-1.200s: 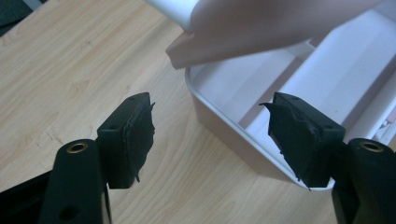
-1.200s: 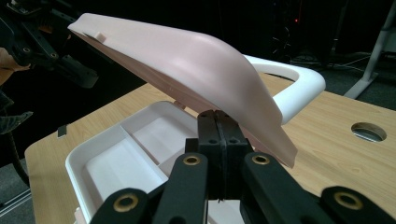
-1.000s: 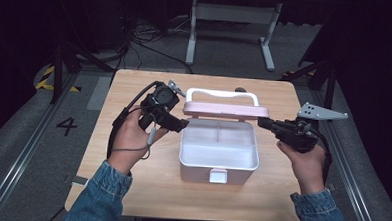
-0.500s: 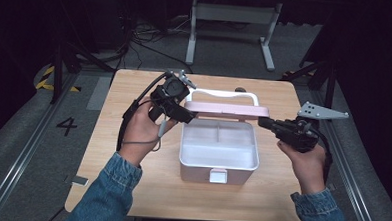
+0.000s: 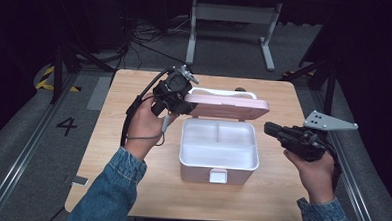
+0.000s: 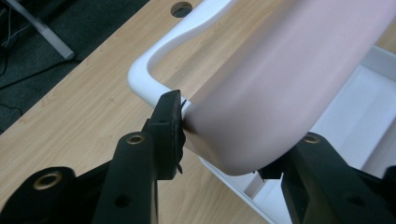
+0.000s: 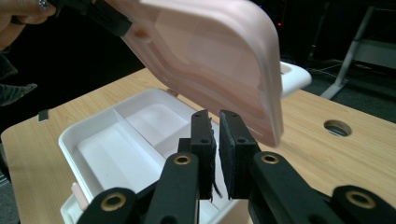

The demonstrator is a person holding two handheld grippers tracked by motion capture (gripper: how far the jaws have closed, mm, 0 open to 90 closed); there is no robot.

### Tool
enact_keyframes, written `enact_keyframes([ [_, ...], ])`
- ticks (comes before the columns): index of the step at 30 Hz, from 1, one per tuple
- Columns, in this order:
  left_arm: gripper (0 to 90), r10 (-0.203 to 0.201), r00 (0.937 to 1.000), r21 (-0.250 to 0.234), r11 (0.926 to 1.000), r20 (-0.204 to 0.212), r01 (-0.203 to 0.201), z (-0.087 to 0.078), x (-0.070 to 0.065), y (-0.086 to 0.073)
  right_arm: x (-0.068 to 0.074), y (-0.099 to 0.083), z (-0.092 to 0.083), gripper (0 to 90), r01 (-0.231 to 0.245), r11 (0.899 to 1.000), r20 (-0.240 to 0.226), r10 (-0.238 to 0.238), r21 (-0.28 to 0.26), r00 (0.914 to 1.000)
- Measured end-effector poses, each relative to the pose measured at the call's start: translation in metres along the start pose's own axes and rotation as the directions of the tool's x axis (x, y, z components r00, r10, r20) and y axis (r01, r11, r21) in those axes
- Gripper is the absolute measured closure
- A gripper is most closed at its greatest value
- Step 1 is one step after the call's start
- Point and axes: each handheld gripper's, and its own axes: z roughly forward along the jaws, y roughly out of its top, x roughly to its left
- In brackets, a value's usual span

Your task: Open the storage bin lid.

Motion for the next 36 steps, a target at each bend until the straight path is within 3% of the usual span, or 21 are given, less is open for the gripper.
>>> enact_keyframes([
  [11,69.1,-0.023,0.9995,-0.006,0.9997,0.02,0.023,0.0,0.018,0.012,-0.014,-0.014,-0.026,82.1,-0.05,0.999,0.059,0.05,0.003,0.997],
  [17,72.6,-0.045,0.9989,-0.011,0.9989,0.008,0.045,0.005,0.025,0.018,-0.018,-0.018,-0.032,81.9,-0.058,0.998,0.076,0.057,0.008,0.9955],
  [36,72.7,-0.117,0.993,0.009,0.993,0.008,0.117,0.027,0.051,0.034,-0.027,-0.022,-0.026,80.7,-0.068,0.998,0.063,0.067,0.017,0.9958],
])
